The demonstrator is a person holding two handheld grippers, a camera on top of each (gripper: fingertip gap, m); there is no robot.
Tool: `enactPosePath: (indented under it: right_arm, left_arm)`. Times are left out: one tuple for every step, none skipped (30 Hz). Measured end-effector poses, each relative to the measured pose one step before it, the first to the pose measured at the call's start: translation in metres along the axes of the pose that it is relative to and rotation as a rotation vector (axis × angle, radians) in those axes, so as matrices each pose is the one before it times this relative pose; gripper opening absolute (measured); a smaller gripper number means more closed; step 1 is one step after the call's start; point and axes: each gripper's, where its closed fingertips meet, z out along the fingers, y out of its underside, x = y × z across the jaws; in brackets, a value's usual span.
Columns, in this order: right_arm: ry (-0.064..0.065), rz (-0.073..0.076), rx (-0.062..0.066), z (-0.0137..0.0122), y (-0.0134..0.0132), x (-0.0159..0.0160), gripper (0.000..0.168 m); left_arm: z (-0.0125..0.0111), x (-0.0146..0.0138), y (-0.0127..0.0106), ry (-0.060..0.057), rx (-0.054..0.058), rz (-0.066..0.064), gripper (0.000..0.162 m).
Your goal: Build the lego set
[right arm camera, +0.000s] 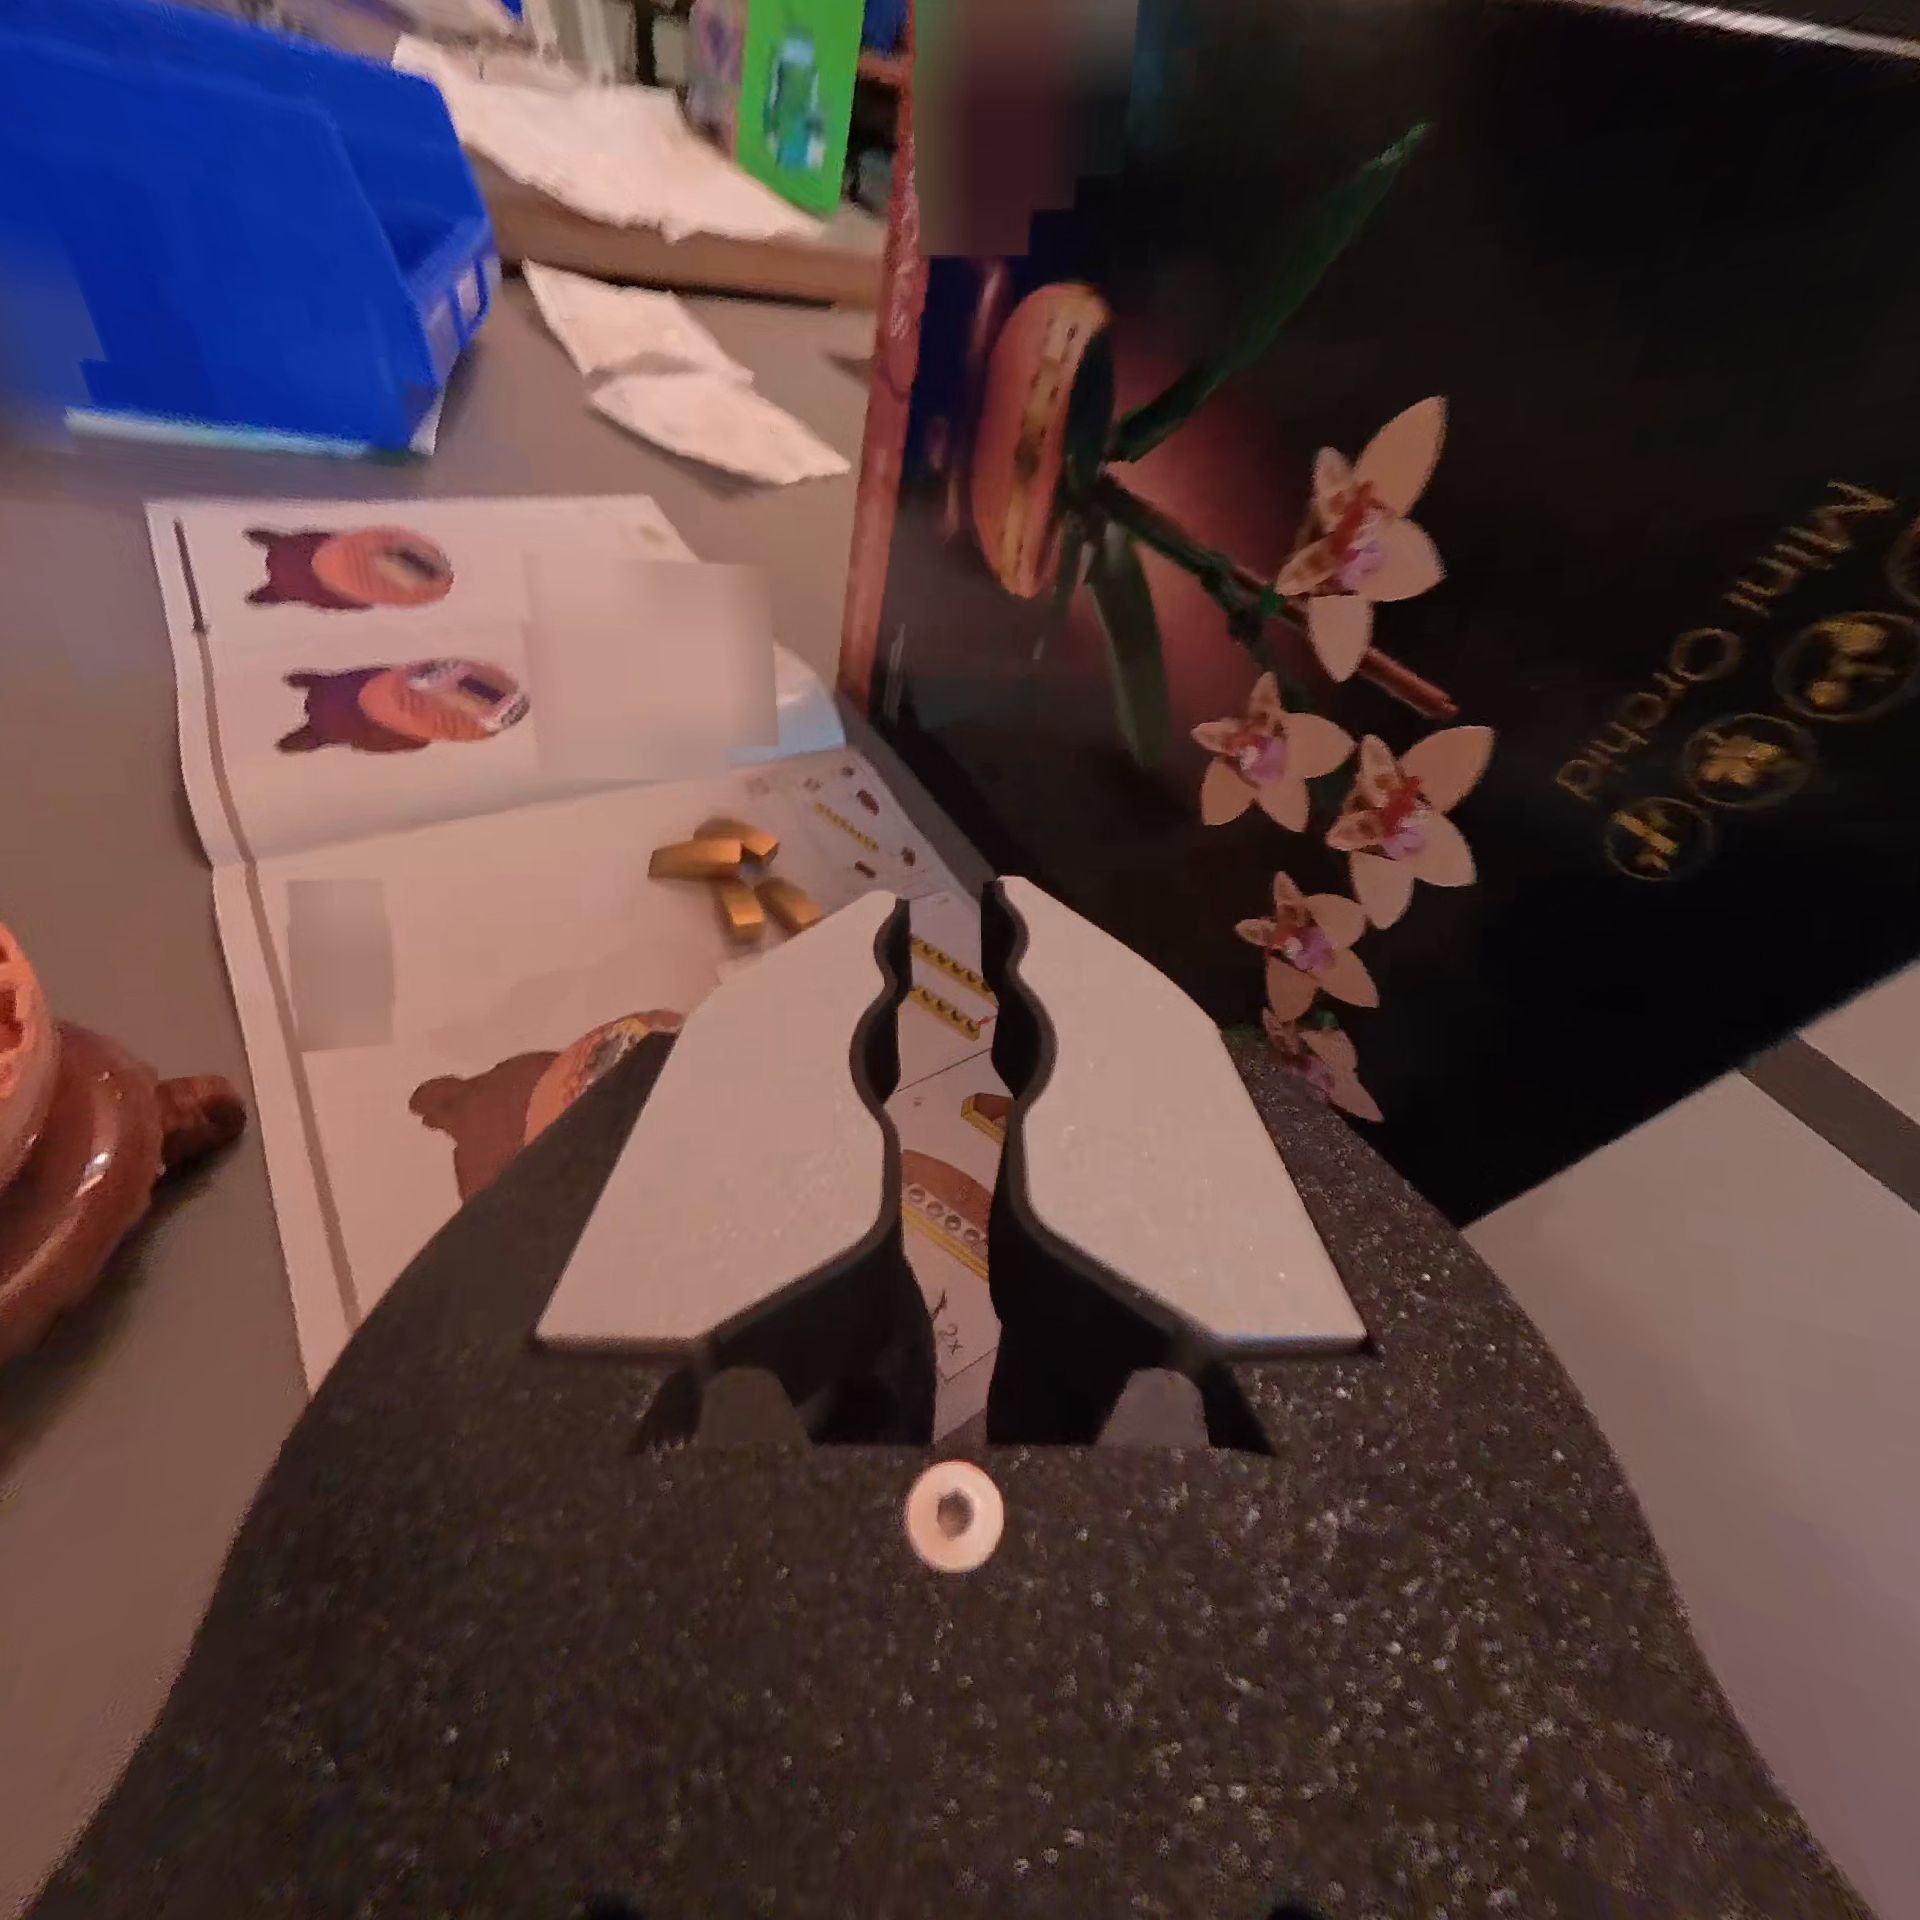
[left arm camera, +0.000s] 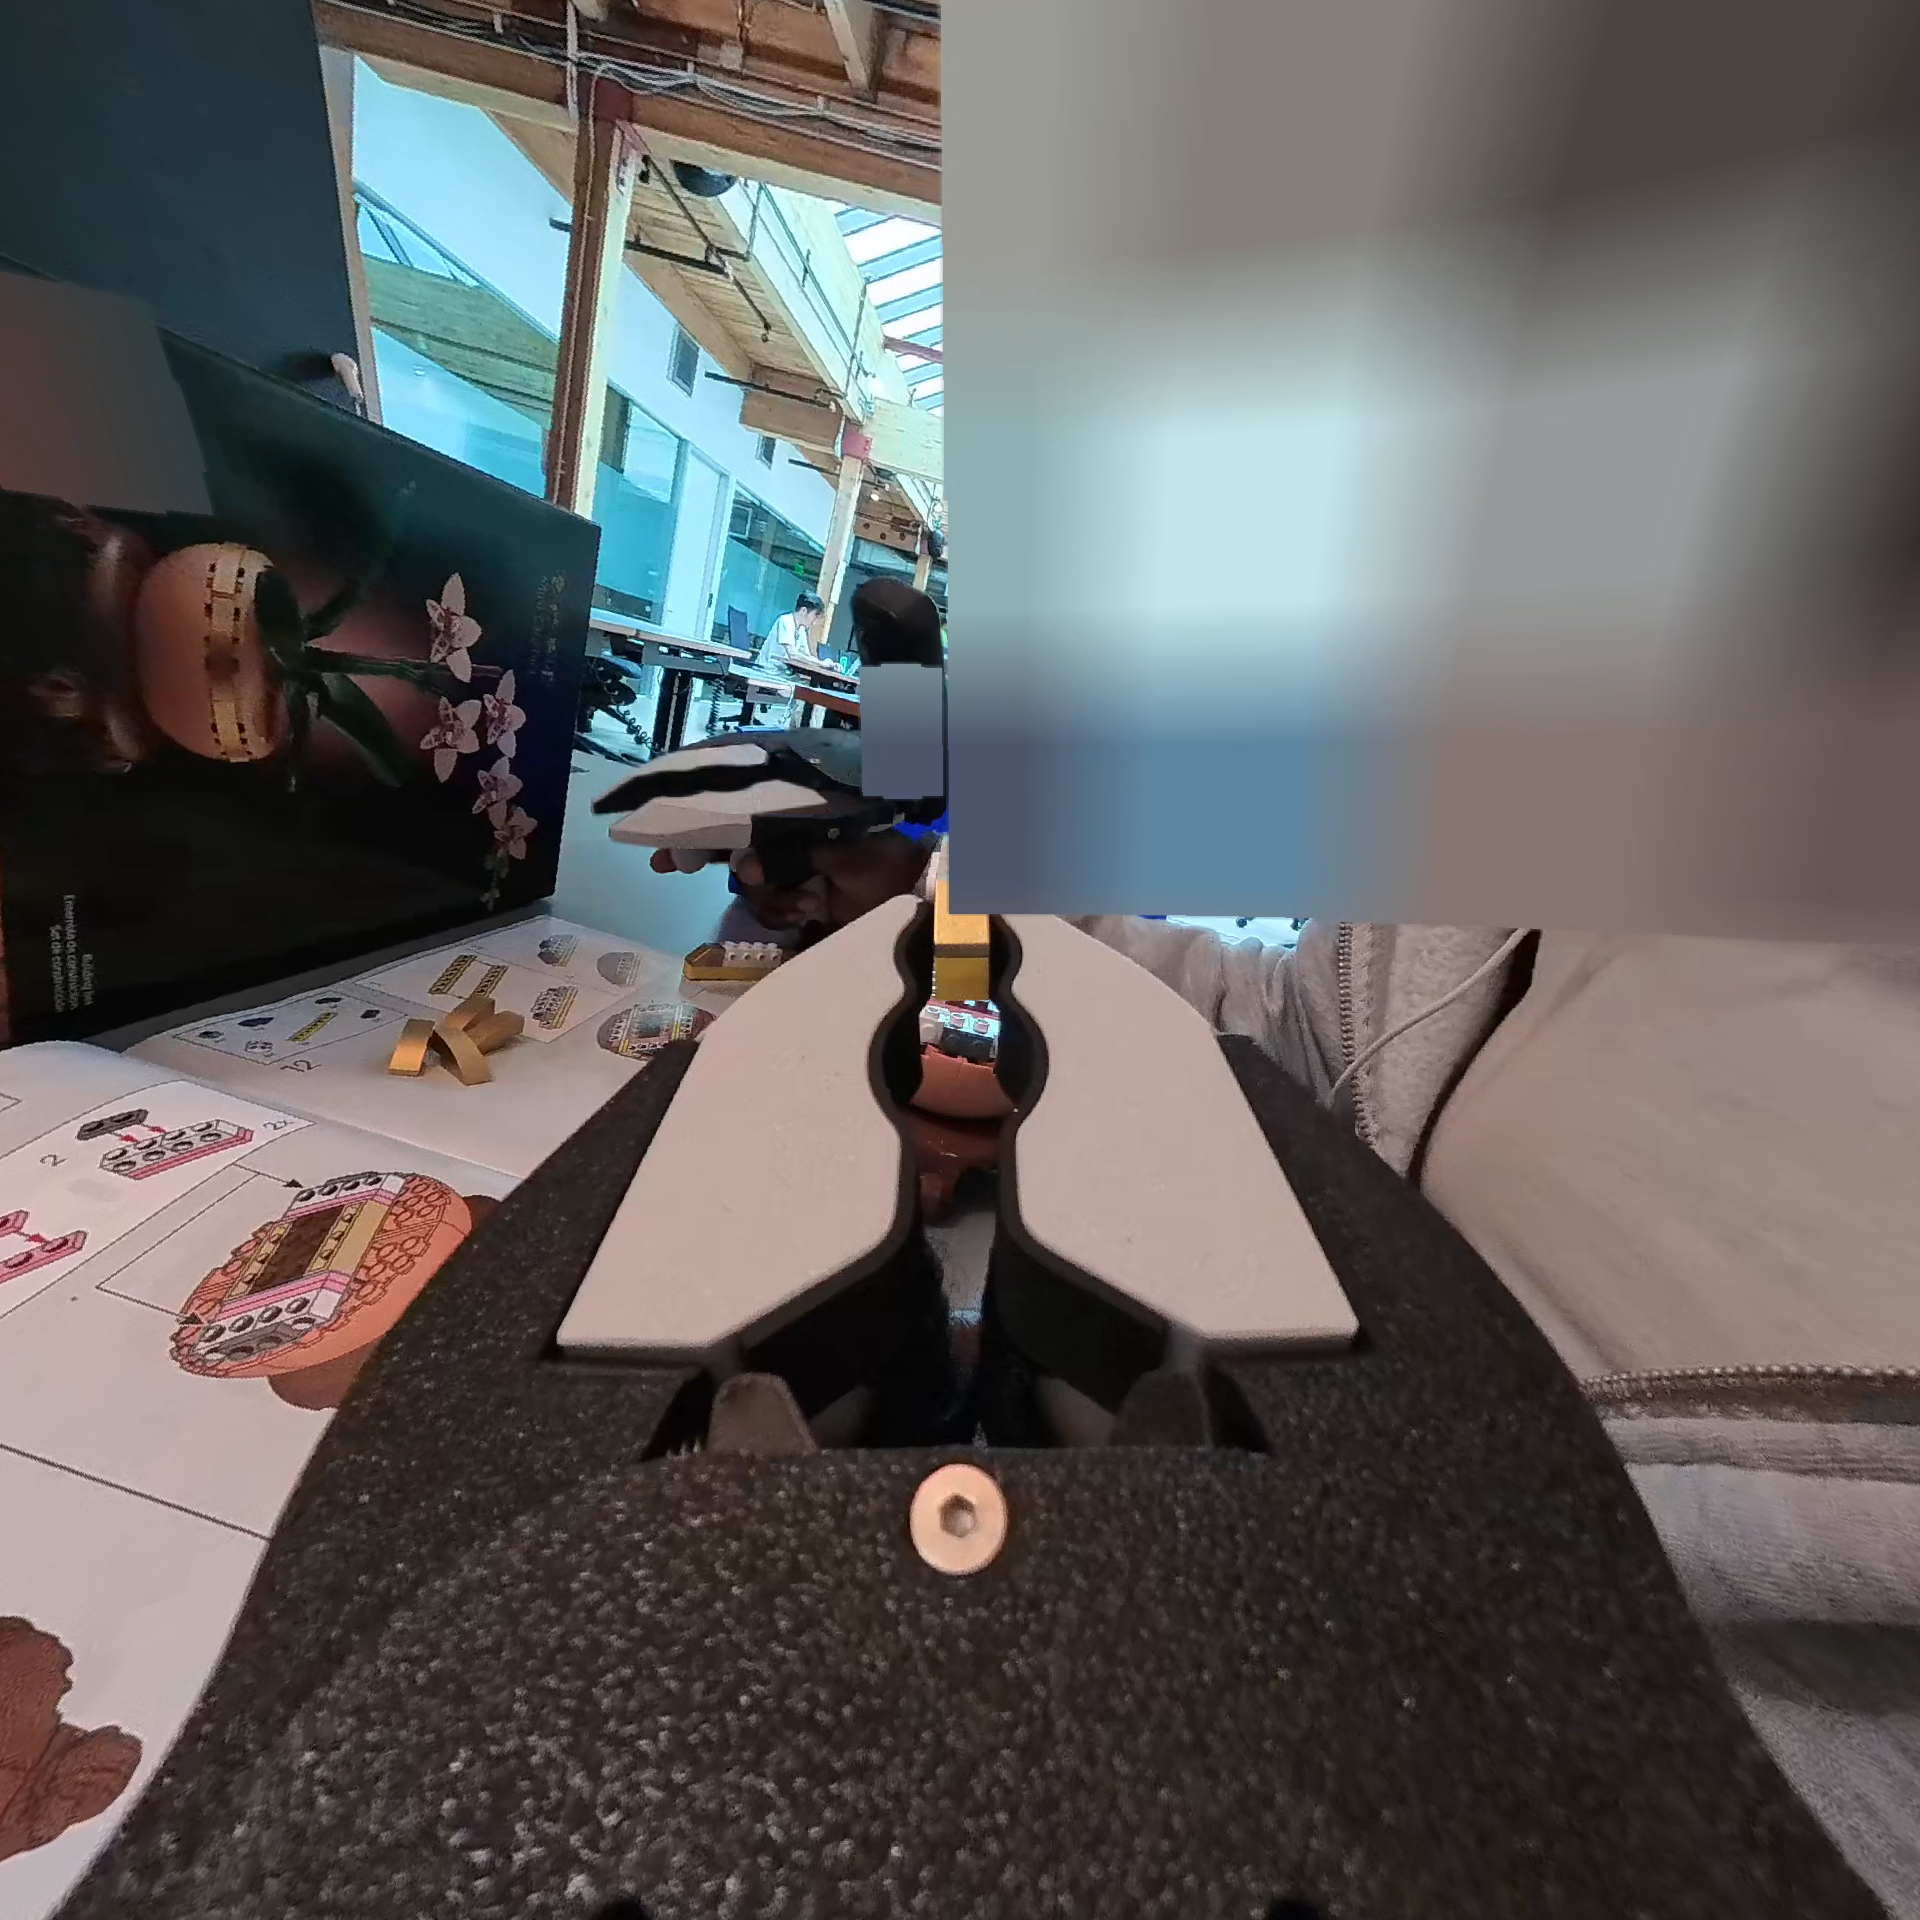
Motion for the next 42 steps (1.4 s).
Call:
enactPosePath:
  right_arm:
    - [-0.0246,-0.0106,-0.0269,0.00207,0.00083,-0.00352,0.013]
    - [-0.0261,-0.0078,-0.0225,0.00212,0.00015,-0.00357,0.013]
    - [-0.0118,-0.0110,-0.0129,0.00157,-0.00115,-0.00169,0.013]
    - [0.0065,-0.0104,0.0044,0.00059,-0.00284,0.00078,0.013]
    - [0.0120,-0.0028,0.0210,-0.00041,-0.00381,0.00179,0.013]
    - [0.0147,0.0115,0.0299,-0.00113,-0.00377,0.00263,0.013]
    - [0.0136,0.0223,0.0301,-0.00170,-0.00241,0.00278,0.013]
    - [0.0145,0.0211,0.0227,-0.00190,-0.00099,0.00290,0.012]
    - [0.0153,0.0102,0.0127,-0.00178,0.00044,0.00238,0.012]
    - [0.0115,-0.0013,0.0025,-0.00156,0.00143,0.00121,0.012]
    - [0.0128,-0.0066,-0.0019,-0.00135,0.00133,0.00112,0.012]
    - [0.0153,-0.0074,0.0050,-0.00131,-0.00016,0.00123,0.012]
    - [0.0086,-0.0048,0.0153,-0.00109,-0.00220,0.00046,0.012]
    - [0.0006,0.0041,0.0226,-0.00086,-0.00355,-0.00021,0.012]
    - [-0.0116,0.0126,0.0251,-0.00066,-0.00420,-0.00162,0.011]
    - [-0.0226,0.0136,0.0200,-0.00030,-0.00359,-0.00311,0.011]
    - [-0.0199,0.0081,0.0101,-0.00028,-0.00219,-0.00293,0.011]
    - [-0.0156,-0.0013,0.0012,-0.00034,-0.00087,-0.00280,0.011]
    - [-0.0096,-0.0084,-0.0037,-0.00051,-0.00005,-0.00213,0.011]
    - [0.0007,-0.0091,-0.0032,-0.00058,0.00008,-0.00076,0.011]
    - [0.0055,-0.0060,0.0009,-0.00068,-0.00021,0.00018,0.011]
    - [0.0050,-0.0024,0.0057,-0.00064,-0.00099,0.00049,0.011]
    - [0.0080,0.0006,0.0084,-0.00076,-0.00165,0.00103,0.011]
    - [0.0095,0.0018,0.0078,-0.00085,-0.00158,0.00165,0.011]
    - [0.0117,0.0018,0.0024,-0.00101,-0.00089,0.00200,0.011]
    - [0.0150,0.0036,-0.0042,-0.00102,0.00003,0.00285,0.011]
    - [0.0116,0.0031,-0.0054,-0.00107,0.00027,0.00244,0.011]
    - [0.0049,0.0026,-0.0007,-0.00094,-0.00008,0.00122,0.011]
    - [-0.0017,0.0030,0.0025,-0.00060,-0.00056,0.00005,0.011]
    - [-0.0070,0.0031,0.0006,-0.00024,-0.00012,-0.00095,0.011]
    - [-0.0101,0.0011,-0.0040,0.00016,0.00023,-0.00159,0.011]
    - [-0.0090,-0.0030,-0.0065,0.00029,0.00036,-0.00150,0.011]
    - [-0.0059,-0.0041,-0.0043,0.00016,0.00008,-0.00115,0.011]
    - [-0.0043,-0.0019,0.0001,0.00000,-0.00043,-0.00099,0.011]
    - [-0.0002,0.0020,0.0047,-0.00011,-0.00076,-0.00011,0.011]
    - [0.0010,0.0034,0.0061,-0.00013,-0.00080,0.00007,0.011]
    - [0.0003,0.0018,0.0040,-0.00021,-0.00056,0.00003,0.011]
    - [0.0000,-0.0012,0.0027,-0.00032,-0.00033,-0.00010,0.011]
    - [0.0016,-0.0021,0.0017,-0.00042,-0.00042,0.00006,0.011]
    - [0.0032,0.0004,0.0027,-0.00044,-0.00027,0.00049,0.011]
    - [0.0022,0.0030,0.0040,-0.00023,-0.00013,0.00033,0.011]
    - [0.0010,0.0029,0.0022,0.00002,0.00038,0.00017,0.011]
  left_arm:
    - [-0.00018,-0.00047,-0.00016,-0.0027,0.0007,-0.0039,0.009]
    - [-0.00027,-0.00061,0.00002,-0.0028,-0.0002,-0.0039,0.008]
    - [-0.00009,-0.00045,0.00007,-0.0028,-0.0012,-0.0030,0.008]
    - [0.00010,-0.00016,0.00022,-0.0017,-0.0013,-0.0011,0.009]
    - [0.00004,0.00027,0.00011,0.0009,-0.0016,0.0012,0.009]
    - [0.00012,0.00043,0.00025,0.0007,-0.0019,0.0025,0.009]
    - [0.00012,0.00029,0.00029,-0.0001,-0.0015,0.0025,0.009]
    - [0.00006,0.00026,0.00009,0.0000,-0.0013,0.0011,0.009]
    - [0.00003,0.00002,0.00017,-0.0005,-0.0009,0.0000,0.009]
    - [-0.00009,0.00002,0.00002,-0.0011,0.0001,0.0005,0.009]
    - [-0.00015,0.00001,-0.00007,-0.0010,0.0006,0.0009,0.009]
    - [0.00001,-0.00001,0.00002,-0.0007,0.0001,0.0003,0.009]
    - [0.00008,0.00002,0.00001,-0.0003,-0.0006,-0.0005,0.009]
    - [0.00003,0.00016,0.00015,0.0007,-0.0010,-0.0011,0.009]
    - [-0.00009,0.00020,0.00020,0.0010,-0.0008,-0.0014,0.009]
    - [-0.00001,0.00008,0.00002,0.0003,-0.0002,-0.0005,0.009]
    - [-0.00006,0.00003,-0.00010,0.0001,0.0006,-0.0001,0.009]
    - [0.00001,-0.00008,-0.00003,0.0001,0.0005,-0.0017,0.009]
    - [0.00008,-0.00028,-0.00006,-0.0001,0.0002,-0.0034,0.009]
    - [0.00003,-0.00032,0.00007,0.0000,-0.0001,-0.0031,0.008]
    - [0.00000,-0.00013,-0.00004,-0.0007,0.0001,-0.0008,0.009]
    - [-0.00010,0.00000,-0.00016,-0.0014,0.0009,0.0021,0.008]
    - [-0.00003,0.00025,-0.00001,-0.0009,0.0005,0.0035,0.009]
    - [-0.00001,0.00014,0.00004,-0.0005,-0.0009,0.0033,0.009]
    - [0.00011,0.00007,0.00020,-0.0006,-0.0019,0.0025,0.009]
    - [0.00010,0.00015,0.00025,-0.0007,-0.0021,0.0025,0.009]
    - [0.00011,0.00025,0.00026,-0.0004,-0.0020,0.0030,0.009]
    - [0.00003,0.00045,0.00018,0.0002,-0.0021,0.0030,0.009]
    - [0.00008,0.00060,0.00033,0.0010,-0.0023,0.0020,0.009]
    - [0.00004,0.00059,0.00040,0.0018,-0.0026,0.0006,0.009]
    - [0.00005,0.00062,0.00035,0.0022,-0.0024,-0.0005,0.009]
    - [-0.00001,0.00078,0.00033,0.0020,-0.0020,-0.0002,0.009]
    - [0.00005,0.00063,0.00026,0.0012,-0.0013,0.0017,0.009]
    - [-0.00013,0.00046,-0.00001,0.0002,0.0003,0.0027,0.009]
    - [-0.00011,0.00007,-0.00013,-0.0006,0.0011,0.0008,0.009]
    - [-0.00007,-0.00044,-0.00014,-0.0008,0.0013,-0.0028,0.009]
    - [-0.00010,-0.00047,-0.00015,-0.0006,0.0009,-0.0046,0.009]
    - [-0.00002,-0.00047,-0.00005,-0.0006,0.0005,-0.0034,0.009]
    - [0.00009,0.00003,0.00003,0.0001,-0.0001,-0.0003,0.009]
    - [0.00016,0.00021,0.00006,0.0007,-0.0012,0.0016,0.009]
    - [0.00018,0.00013,0.00025,0.0008,-0.0019,0.0011,0.009]
    - [0.00012,0.00003,0.00018,0.0002,-0.0010,-0.0003,0.009]
